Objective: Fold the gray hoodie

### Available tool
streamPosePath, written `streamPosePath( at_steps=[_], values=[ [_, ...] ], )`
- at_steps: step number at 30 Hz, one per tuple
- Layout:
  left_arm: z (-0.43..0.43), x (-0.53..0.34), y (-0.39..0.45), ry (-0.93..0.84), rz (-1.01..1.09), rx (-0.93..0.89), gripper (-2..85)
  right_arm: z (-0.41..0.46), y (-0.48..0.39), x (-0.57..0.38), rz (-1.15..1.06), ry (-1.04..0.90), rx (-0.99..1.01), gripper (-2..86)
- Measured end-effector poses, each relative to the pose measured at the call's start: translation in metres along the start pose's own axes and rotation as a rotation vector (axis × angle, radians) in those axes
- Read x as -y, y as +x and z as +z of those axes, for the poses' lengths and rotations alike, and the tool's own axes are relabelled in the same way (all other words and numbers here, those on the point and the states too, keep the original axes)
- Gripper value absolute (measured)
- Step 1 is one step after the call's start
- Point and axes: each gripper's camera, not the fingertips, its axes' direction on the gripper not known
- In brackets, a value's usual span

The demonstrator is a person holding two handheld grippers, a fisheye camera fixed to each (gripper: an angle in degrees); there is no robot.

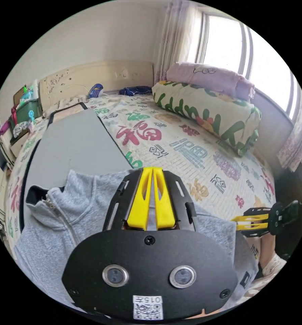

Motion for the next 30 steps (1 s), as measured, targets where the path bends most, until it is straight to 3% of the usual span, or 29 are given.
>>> streamPosePath(
  at_steps=[5,9,14,18,21,26,30],
  values=[
    [0.012,0.000,0.006,-0.128,0.012,0.125,5.3,0.018,0.002,0.002,-0.024,-0.052,-0.015,3.9],
    [0.003,-0.019,-0.027,-0.171,-0.062,-0.091,9.2,0.028,0.010,-0.001,-0.024,-0.061,-0.004,3.9],
    [0.009,-0.031,-0.020,-0.235,0.018,-0.129,5.1,0.039,0.011,-0.013,-0.034,-0.043,-0.043,4.0],
    [0.007,-0.007,0.019,-0.192,0.146,0.019,2.4,0.051,0.017,-0.024,-0.020,-0.051,-0.073,3.8],
    [0.006,0.018,0.037,-0.140,0.151,0.022,2.2,0.060,0.032,-0.034,0.028,-0.062,-0.069,3.6],
    [0.023,0.034,0.050,-0.271,0.140,0.073,3.3,0.084,0.043,-0.052,0.031,-0.104,-0.065,3.5],
    [-0.046,0.032,0.040,-0.233,0.110,0.080,5.8,0.097,0.051,-0.073,0.030,-0.097,-0.064,3.7]
  ],
)
